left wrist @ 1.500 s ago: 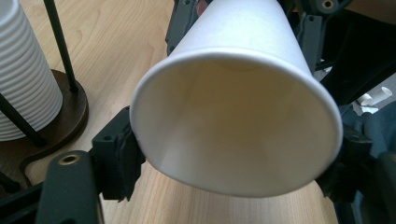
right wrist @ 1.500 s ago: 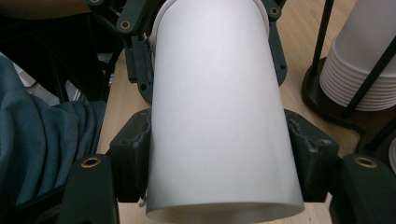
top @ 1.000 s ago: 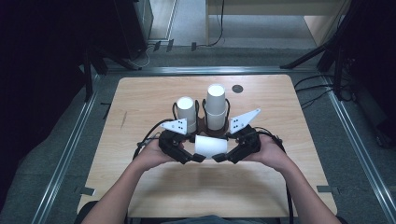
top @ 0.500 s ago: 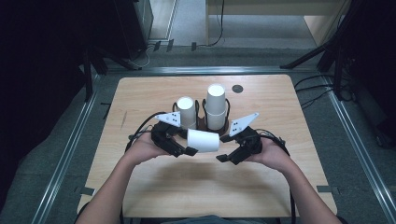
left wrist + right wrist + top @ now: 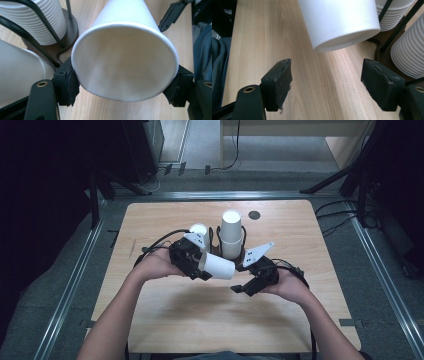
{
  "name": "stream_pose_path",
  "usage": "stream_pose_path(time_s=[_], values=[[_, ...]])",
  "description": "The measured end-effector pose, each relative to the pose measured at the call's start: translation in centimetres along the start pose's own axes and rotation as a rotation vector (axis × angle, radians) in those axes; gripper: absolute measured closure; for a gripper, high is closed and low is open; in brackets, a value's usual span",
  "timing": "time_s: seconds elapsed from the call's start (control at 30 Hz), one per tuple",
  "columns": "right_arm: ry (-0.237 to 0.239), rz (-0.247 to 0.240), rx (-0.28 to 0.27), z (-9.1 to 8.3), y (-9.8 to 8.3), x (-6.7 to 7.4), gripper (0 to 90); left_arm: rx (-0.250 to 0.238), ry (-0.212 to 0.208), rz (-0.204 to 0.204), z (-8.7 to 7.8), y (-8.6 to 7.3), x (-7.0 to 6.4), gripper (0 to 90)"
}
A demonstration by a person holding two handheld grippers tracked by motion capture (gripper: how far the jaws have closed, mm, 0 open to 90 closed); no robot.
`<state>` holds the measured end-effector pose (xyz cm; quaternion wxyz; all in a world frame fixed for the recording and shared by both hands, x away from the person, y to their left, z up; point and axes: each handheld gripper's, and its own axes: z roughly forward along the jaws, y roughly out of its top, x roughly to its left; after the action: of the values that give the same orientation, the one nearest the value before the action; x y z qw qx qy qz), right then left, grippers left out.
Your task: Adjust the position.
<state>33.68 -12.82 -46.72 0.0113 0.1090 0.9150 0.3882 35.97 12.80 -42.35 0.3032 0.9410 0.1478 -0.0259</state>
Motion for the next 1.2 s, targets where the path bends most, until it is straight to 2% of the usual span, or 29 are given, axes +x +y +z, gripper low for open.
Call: stream_pose_path(time_s=[0.03, 0.1, 0.13, 0.17, 0.23, 0.43, 0.57, 0.7, 0.77, 0.87, 1.2], values=[[-0.010, -0.005, -0.004, 0.0, 0.0, 0.1, 24.7, 0.020, 0.002, 0.019, 0.0, 0.5, -0.1, 26.7], [-0.022, -0.003, -0.007, 0.0, 0.1, 0.0, 24.7, 0.019, -0.013, 0.017, 0.1, 0.7, 0.0, 26.7], [-0.022, 0.005, -0.010, 0.0, 0.1, 0.0, 24.7, 0.033, -0.007, 0.026, 0.1, 0.8, -0.1, 26.6], [-0.019, 0.004, -0.009, 0.1, 0.1, -0.1, 24.7, 0.045, 0.022, 0.040, 0.2, 0.9, -0.2, 26.5], [-0.015, 0.007, 0.002, 0.3, 0.1, -0.1, 24.7, 0.059, 0.019, 0.036, 0.5, 1.2, -0.3, 26.7], [-0.009, 0.005, 0.003, 0.6, 0.2, -0.1, 24.7, 0.089, 0.029, 0.063, 1.1, 1.6, -0.8, 26.7], [-0.004, 0.004, 0.042, 1.2, -0.1, 0.0, 24.7, 0.110, 0.037, 0.064, 1.7, 1.5, -1.0, 26.7], [-0.008, 0.003, 0.051, 1.5, 0.0, 0.0, 24.7, 0.110, 0.040, 0.060, 1.8, 1.3, -1.0, 26.7], [-0.011, 0.003, 0.053, 1.6, 0.0, -0.1, 24.7, 0.109, 0.030, 0.051, 1.8, 1.2, -1.0, 26.7], [-0.012, 0.005, 0.055, 1.8, 0.0, 0.0, 24.7, 0.125, 0.013, 0.066, 2.0, 1.3, -1.2, 26.7], [0.035, -0.040, 0.082, 3.5, 0.2, 0.8, 28.2, 0.170, -0.033, 0.087, 3.6, 1.6, -1.8, 26.6]])
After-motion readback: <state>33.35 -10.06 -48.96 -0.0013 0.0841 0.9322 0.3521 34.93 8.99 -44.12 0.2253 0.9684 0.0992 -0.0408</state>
